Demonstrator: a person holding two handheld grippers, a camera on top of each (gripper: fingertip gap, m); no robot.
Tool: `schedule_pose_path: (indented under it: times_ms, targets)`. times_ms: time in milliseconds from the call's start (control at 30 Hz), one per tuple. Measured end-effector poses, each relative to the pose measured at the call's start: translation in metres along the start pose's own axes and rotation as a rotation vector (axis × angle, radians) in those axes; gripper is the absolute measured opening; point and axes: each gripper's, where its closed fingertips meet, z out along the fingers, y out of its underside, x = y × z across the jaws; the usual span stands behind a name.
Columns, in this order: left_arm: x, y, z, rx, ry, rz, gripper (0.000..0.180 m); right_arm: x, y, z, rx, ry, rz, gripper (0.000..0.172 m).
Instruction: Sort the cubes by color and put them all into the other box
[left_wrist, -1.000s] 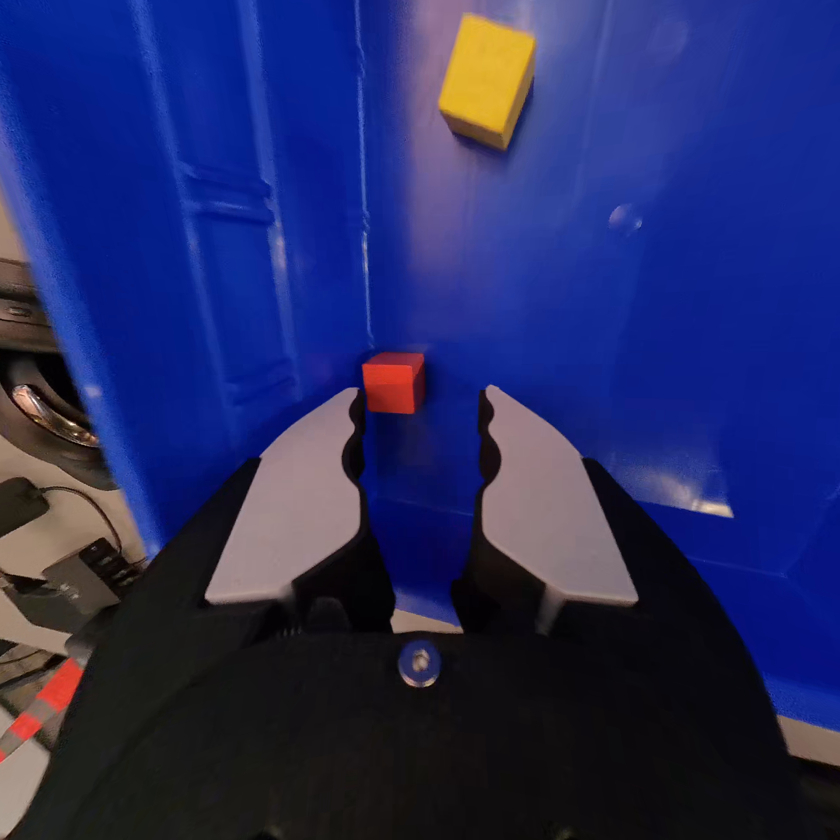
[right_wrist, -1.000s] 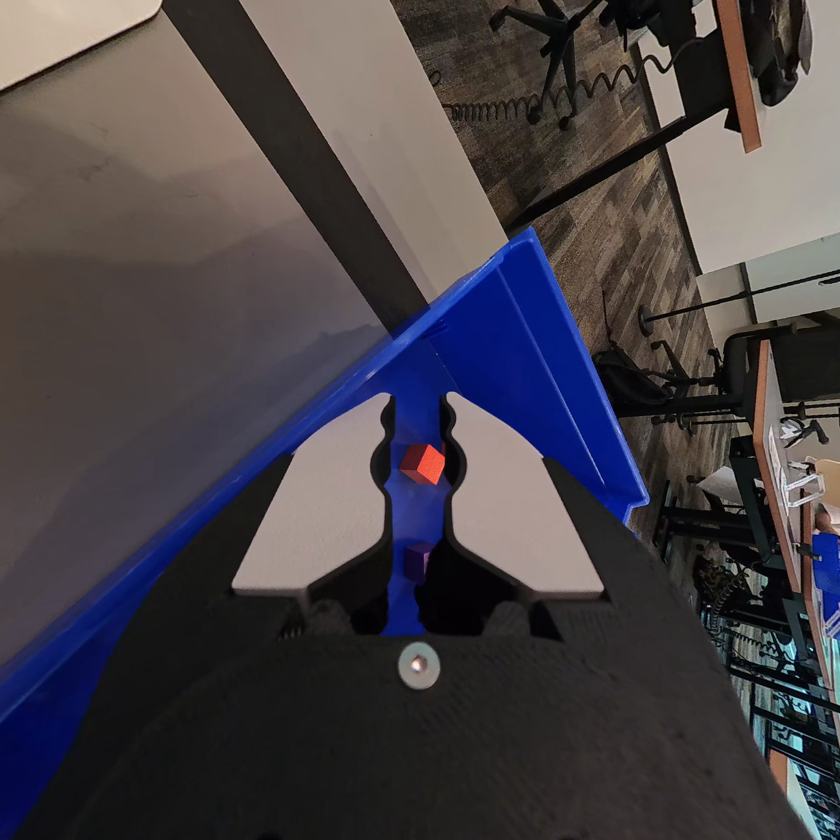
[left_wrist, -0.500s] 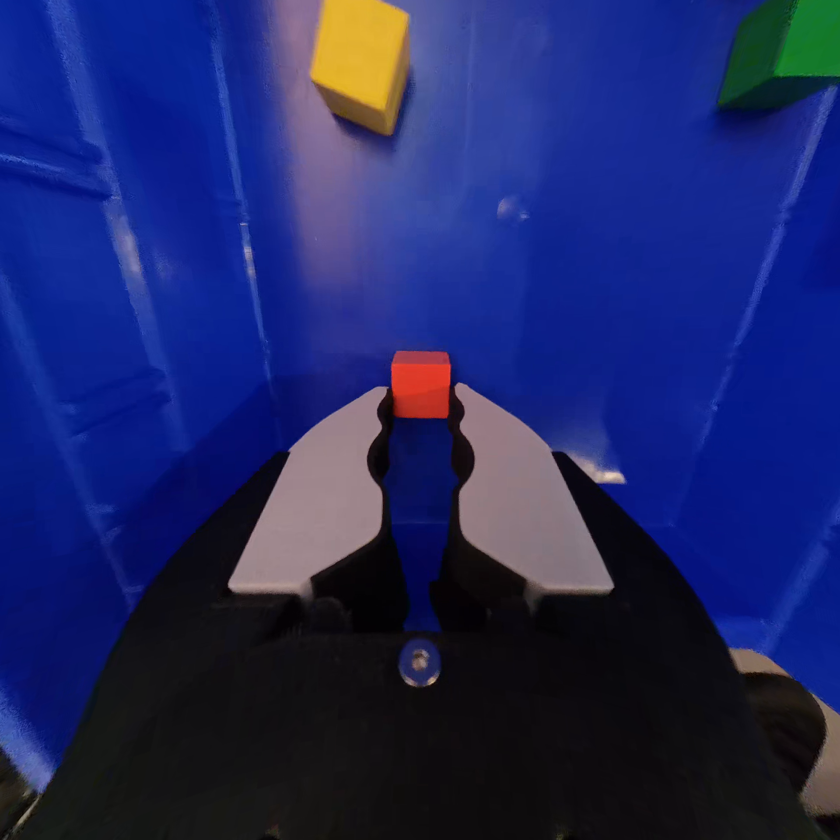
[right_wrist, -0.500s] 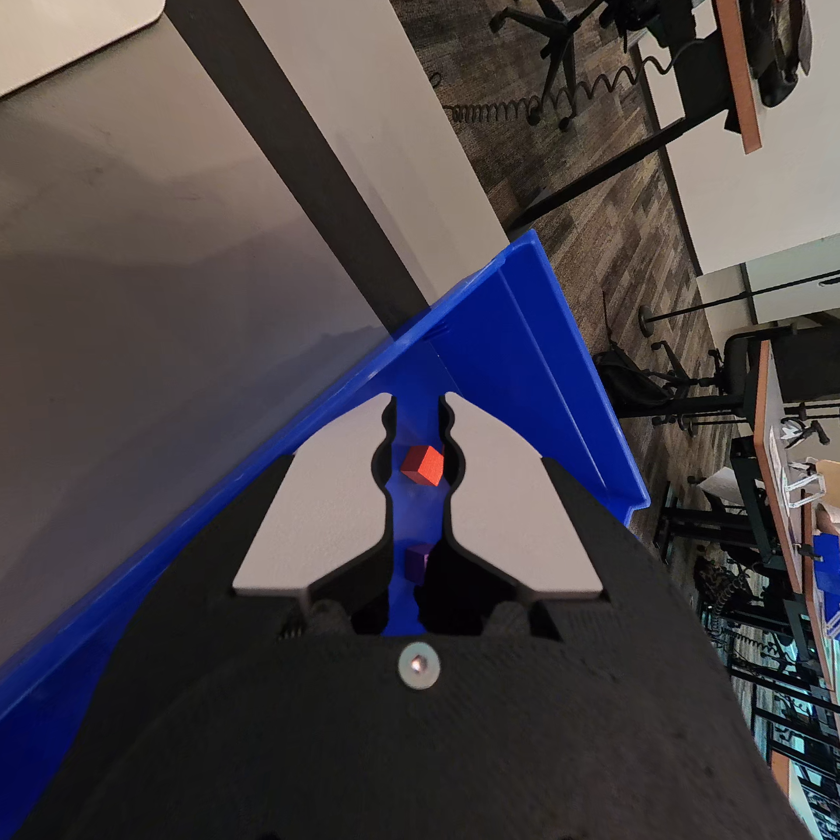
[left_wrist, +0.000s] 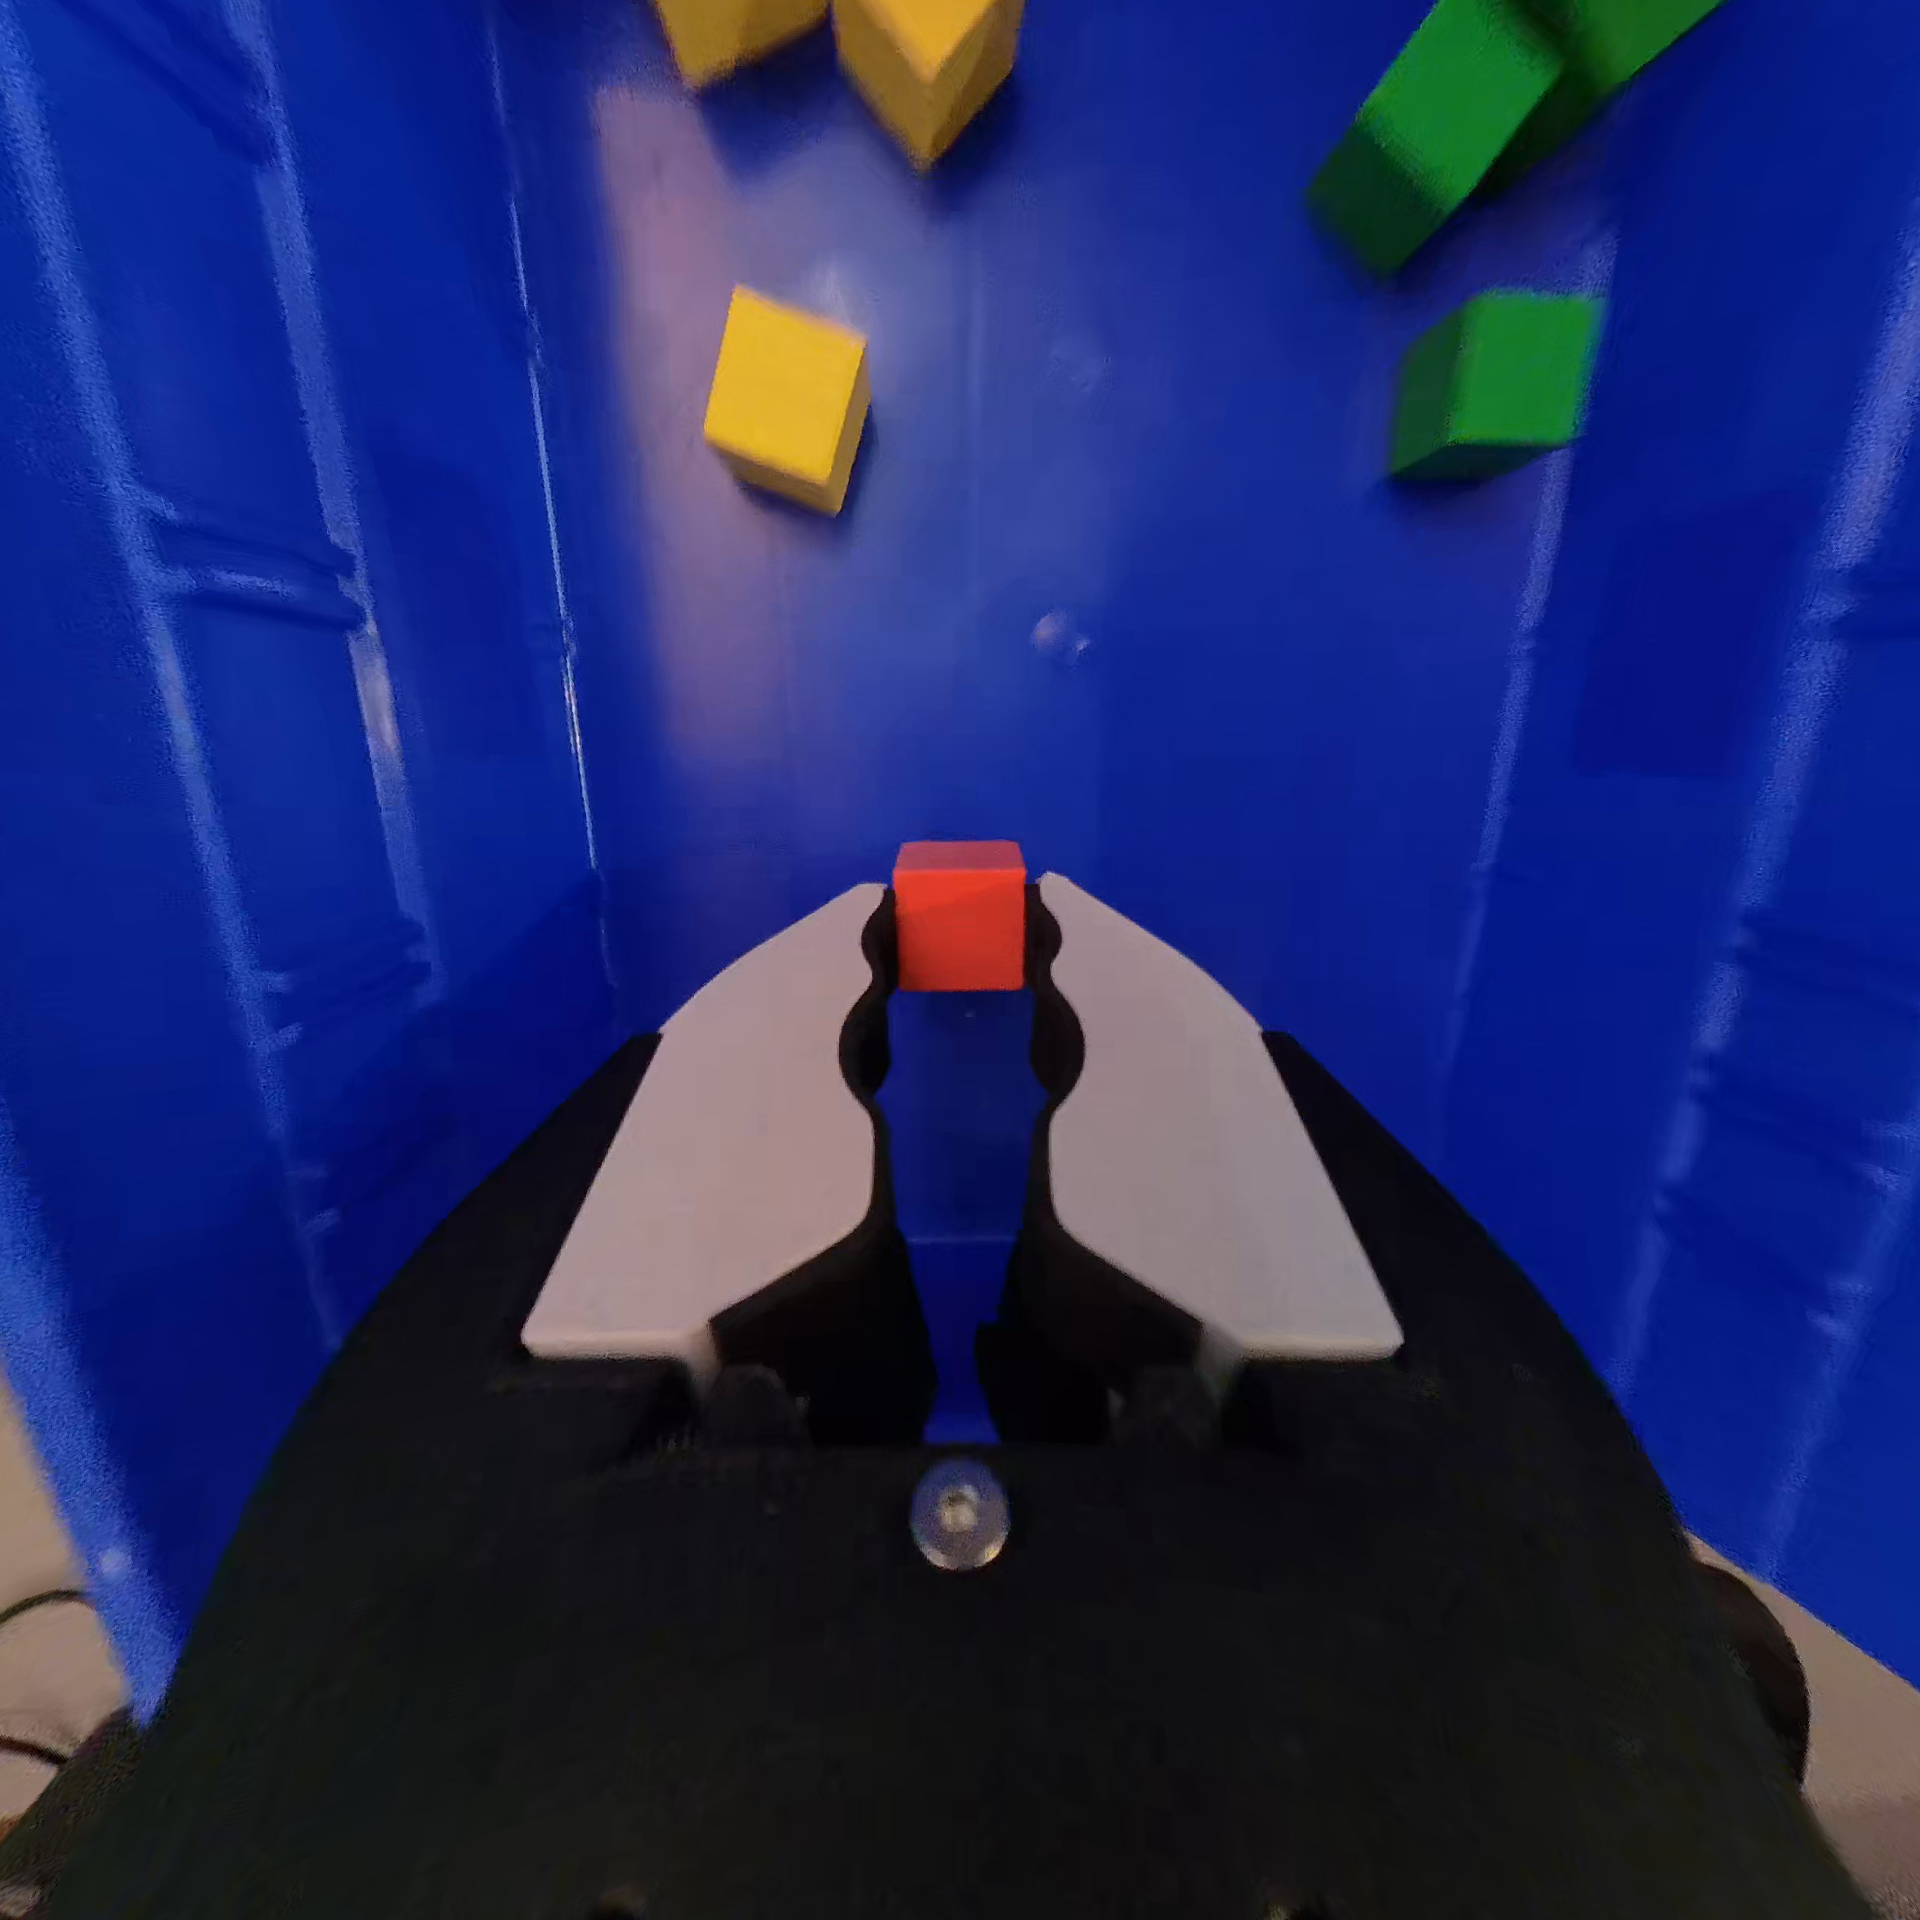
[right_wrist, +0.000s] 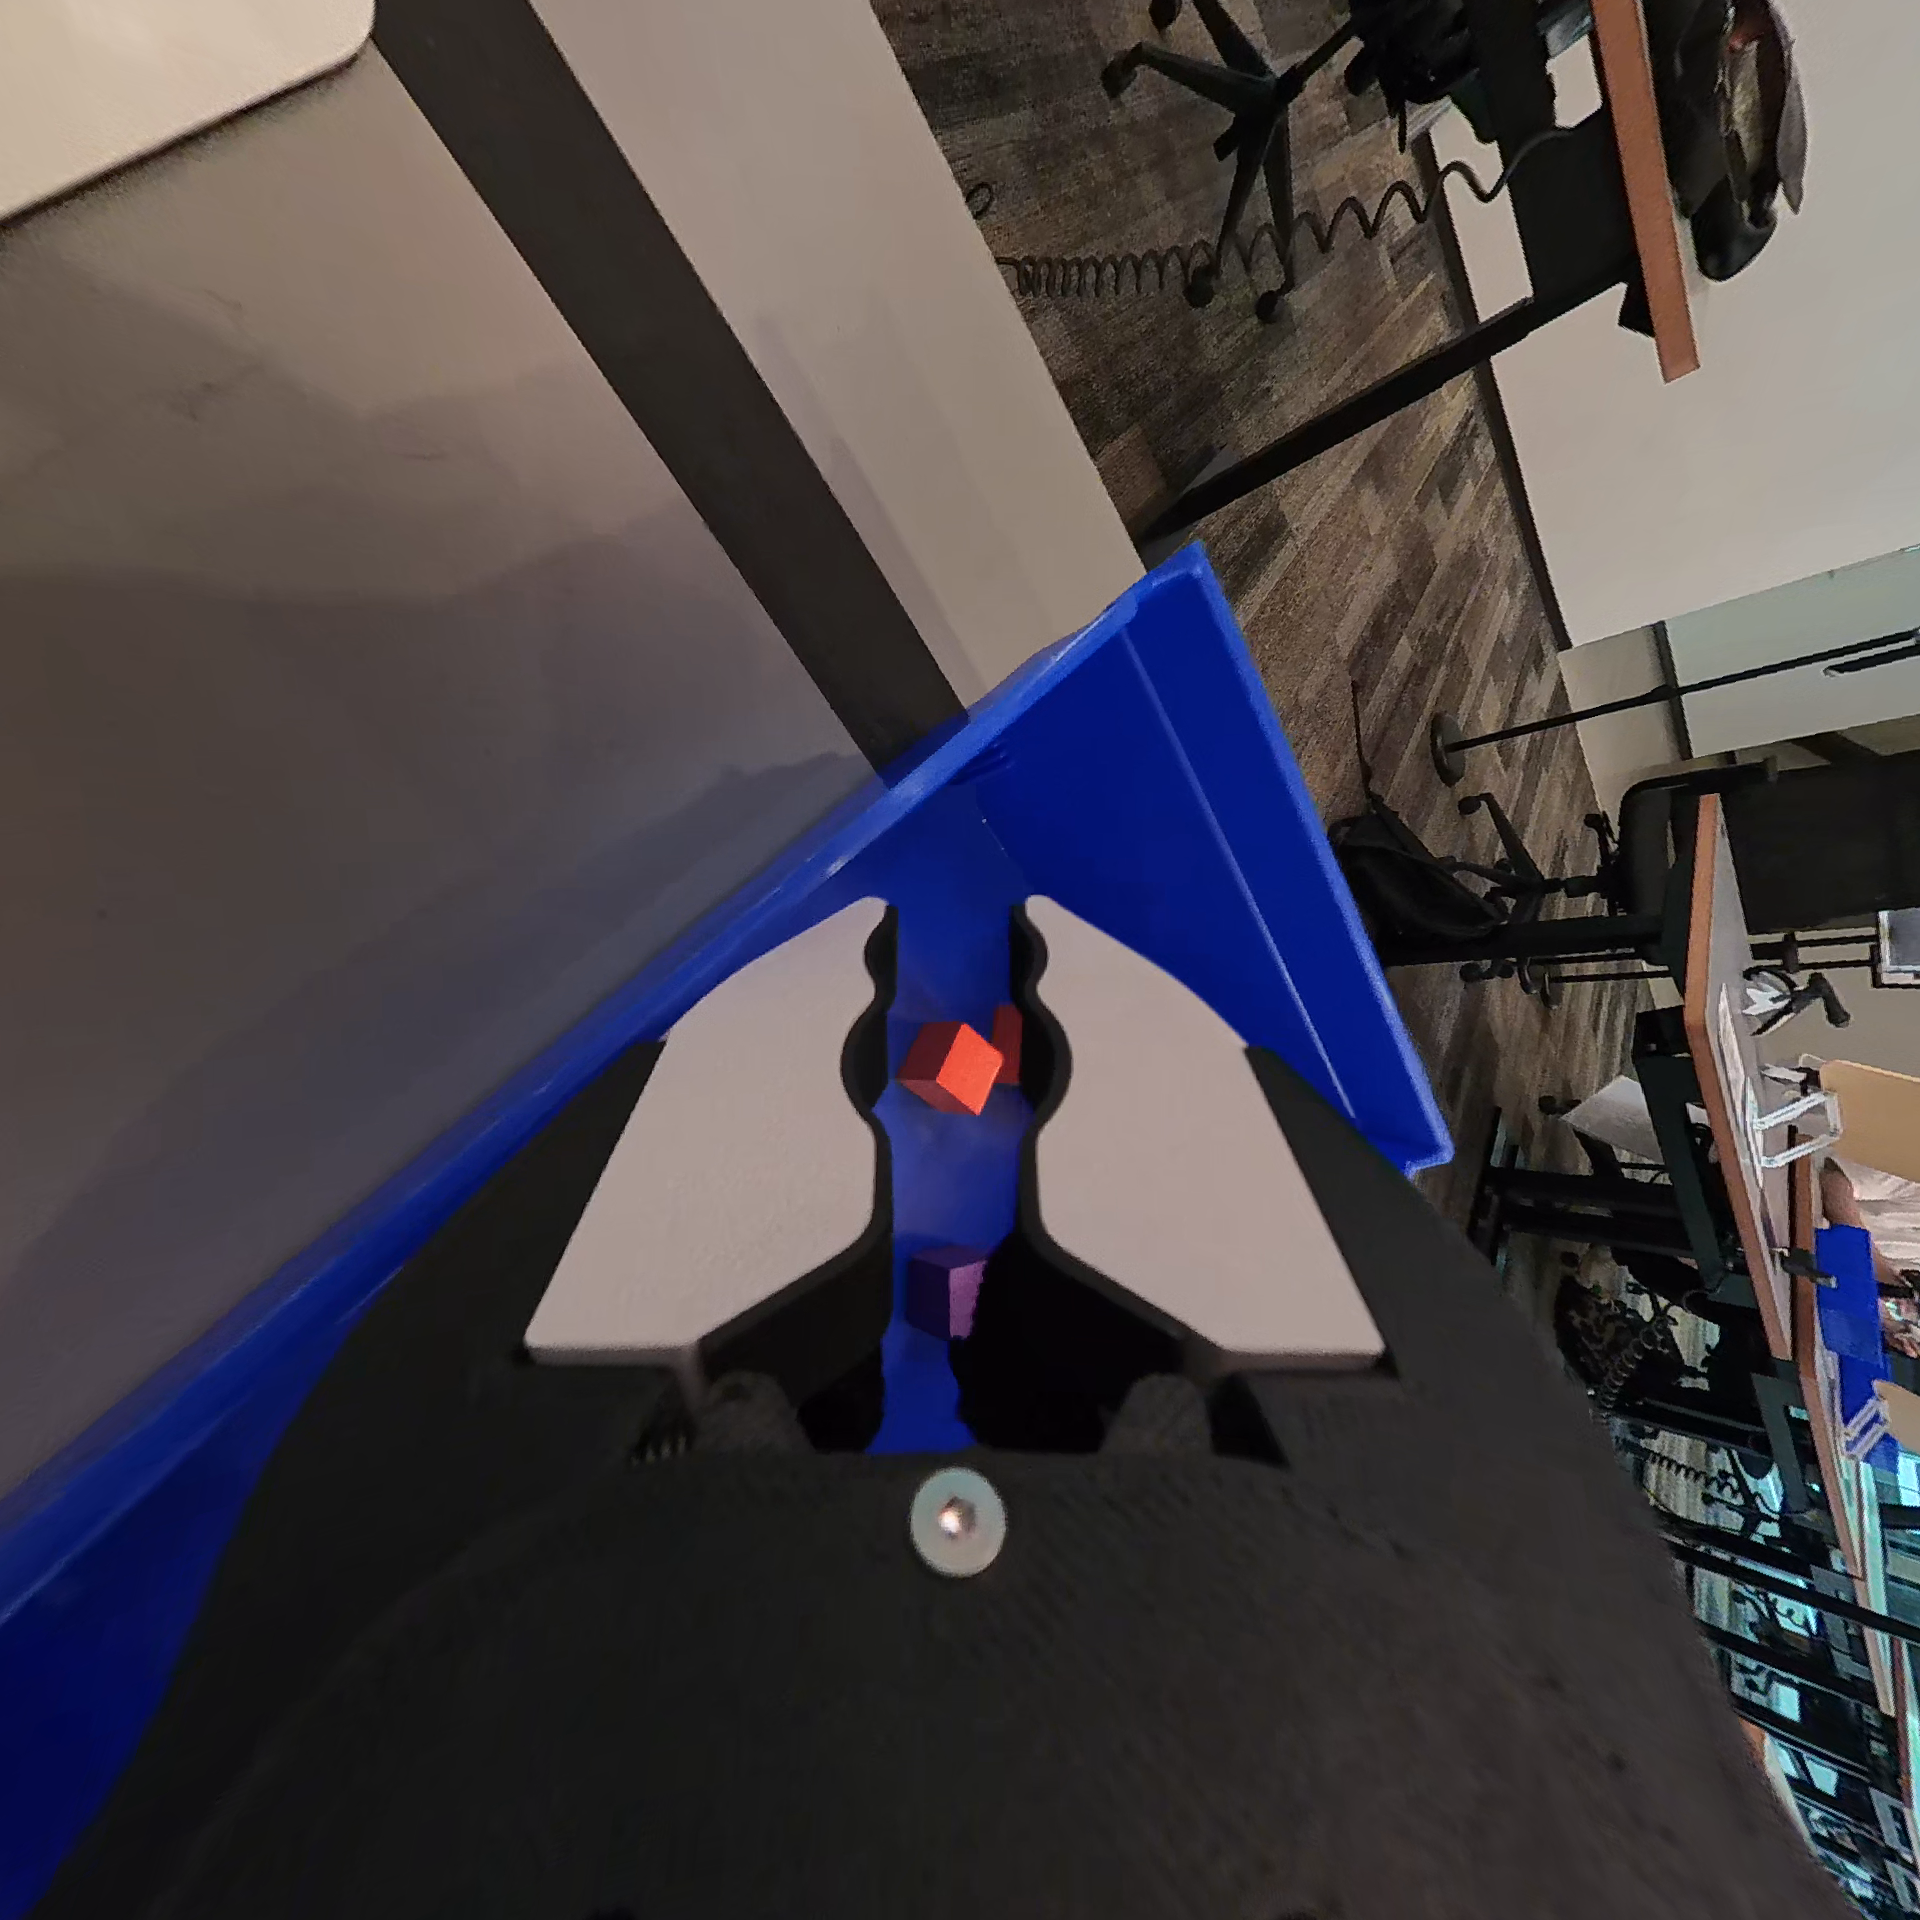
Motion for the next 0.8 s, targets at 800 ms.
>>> schedule_pose_path:
  times_ms: [800]
  targets:
    - [0.402, -0.040, -0.207, 0.594, 1.230, 0.620, 0.023, -0.100, -0.215, -0.194, 0.975, 0.095, -0.235, 0.036]
